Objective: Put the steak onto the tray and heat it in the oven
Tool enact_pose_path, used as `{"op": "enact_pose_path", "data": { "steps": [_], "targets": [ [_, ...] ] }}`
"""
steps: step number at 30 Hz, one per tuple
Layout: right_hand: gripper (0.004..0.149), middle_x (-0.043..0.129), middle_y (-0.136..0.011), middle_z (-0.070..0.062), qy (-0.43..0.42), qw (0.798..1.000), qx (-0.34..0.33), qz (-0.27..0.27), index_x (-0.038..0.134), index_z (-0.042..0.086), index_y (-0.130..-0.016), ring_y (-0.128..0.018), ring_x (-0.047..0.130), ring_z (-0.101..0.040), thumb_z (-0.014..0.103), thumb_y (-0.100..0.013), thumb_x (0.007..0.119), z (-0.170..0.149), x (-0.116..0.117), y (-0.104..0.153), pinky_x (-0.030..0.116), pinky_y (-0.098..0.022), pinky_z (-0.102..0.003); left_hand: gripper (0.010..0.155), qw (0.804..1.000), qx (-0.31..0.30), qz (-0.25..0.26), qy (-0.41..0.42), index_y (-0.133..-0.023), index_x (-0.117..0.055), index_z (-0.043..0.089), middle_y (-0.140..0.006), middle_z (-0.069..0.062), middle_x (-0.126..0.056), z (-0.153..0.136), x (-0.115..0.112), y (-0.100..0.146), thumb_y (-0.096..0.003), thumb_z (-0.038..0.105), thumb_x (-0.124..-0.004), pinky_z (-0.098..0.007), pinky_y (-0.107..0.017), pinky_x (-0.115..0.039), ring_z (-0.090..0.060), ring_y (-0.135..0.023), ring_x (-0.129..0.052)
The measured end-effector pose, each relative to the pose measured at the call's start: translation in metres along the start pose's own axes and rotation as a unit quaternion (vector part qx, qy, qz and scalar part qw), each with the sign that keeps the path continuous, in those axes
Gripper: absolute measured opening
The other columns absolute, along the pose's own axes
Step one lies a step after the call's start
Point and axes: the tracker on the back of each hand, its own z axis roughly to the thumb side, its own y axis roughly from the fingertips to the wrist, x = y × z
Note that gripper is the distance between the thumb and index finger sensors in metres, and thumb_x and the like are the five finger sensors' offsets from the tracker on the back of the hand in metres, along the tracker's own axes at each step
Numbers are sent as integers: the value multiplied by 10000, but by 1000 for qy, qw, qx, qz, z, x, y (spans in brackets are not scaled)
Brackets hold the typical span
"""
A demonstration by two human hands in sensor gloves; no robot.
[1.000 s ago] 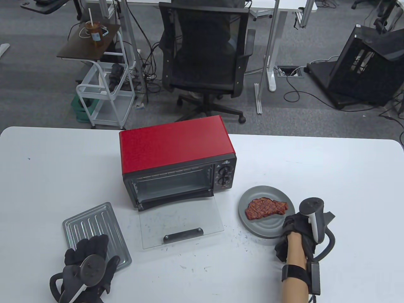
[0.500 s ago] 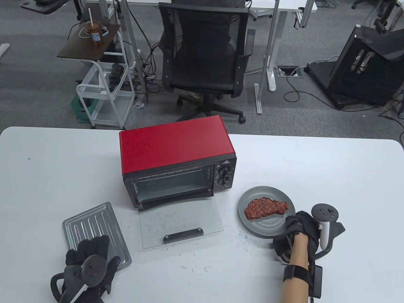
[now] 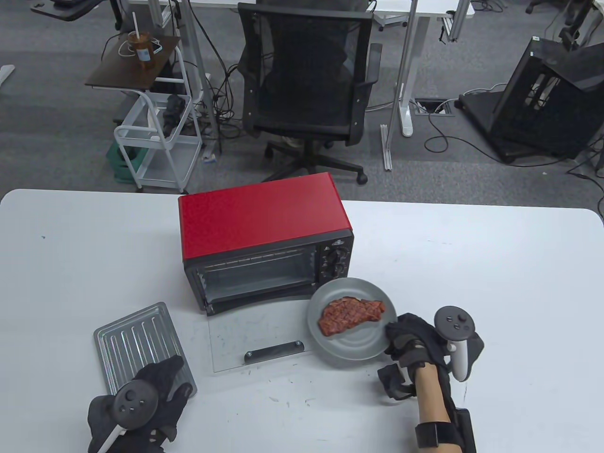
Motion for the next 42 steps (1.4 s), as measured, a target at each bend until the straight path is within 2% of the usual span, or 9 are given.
{"op": "enact_pose_path", "data": {
  "steps": [4,10,16,18,22,26,29,37,42],
  "targets": [
    [487,944,-493,-204,5,996,-49,72,738,-119,-744,-197,1024,-189,238,-424,819,29,51,12,894,-38,-88,716,991,5,-37,130,-1011,-605,267,-1040,-93,-764,-9,-5,-3,-409,655,-594,-591,-641,-629,-433,-933,-738],
    [488,944,-491,-204,29,978,-114,170,734,-117,-746,-194,1025,-190,239,-424,818,73,129,38,896,-35,-89,737,945,20,-54,323,-999,-621,208,-958,-95,-835,-23,-12,-4,-414,655,-585,-582,-618,-619,-448,-875,-750],
    [488,943,-491,-207,38,961,-147,232,731,-118,-746,-194,1025,-193,238,-423,817,98,188,58,896,-33,-90,788,912,27,-72,403,-989,-588,85,-850,-84,-928,-37,-14,-6,-427,638,-600,-499,-546,-701,-351,-740,-885],
    [489,940,-494,-207,28,959,-143,243,724,-120,-748,-198,1025,-193,236,-425,812,101,200,61,898,-35,-90,755,905,34,-67,418,-966,-576,60,-812,-60,-959,-43,-12,-6,-440,599,-610,-459,-480,-770,-292,-634,-978],
    [494,934,-522,-208,-1,960,-138,243,720,-103,-765,-229,1024,-206,253,-437,817,102,213,63,892,-49,-95,617,876,65,-50,476,-930,-600,-16,-739,-155,-973,-53,-7,-7,-477,401,-647,-390,-273,-876,-221,-300,-1101],
    [506,912,-583,-219,-100,966,-124,203,709,-78,-801,-305,1003,-252,298,-468,775,100,216,68,857,-59,-126,585,890,87,4,448,-899,-642,-12,-670,-140,-1015,-65,9,-5,-464,380,-650,-363,-205,-899,-196,-187,-1106],
    [528,887,-620,-230,-90,971,-134,175,687,-76,-824,-346,989,-274,310,-472,762,96,203,65,854,-69,-138,568,889,107,29,445,-901,-648,17,-661,-117,-1026,-84,18,-2,-467,384,-641,-358,-205,-898,-183,-179,-1098],
    [533,888,-623,-238,-117,982,-113,97,703,-63,-825,-349,984,-291,346,-485,736,59,131,53,853,-75,-154,550,902,210,110,360,-916,-654,94,-652,-77,-1052,-132,44,16,-466,410,-639,-352,-206,-888,-192,-167,-1096],
    [537,880,-631,-246,-140,985,-89,55,695,-64,-832,-355,980,-298,350,-491,728,29,92,46,852,-81,-159,544,899,265,135,323,-919,-653,110,-654,-54,-1039,-150,48,24,-466,411,-643,-352,-216,-881,-192,-171,-1086]
  ]
}}
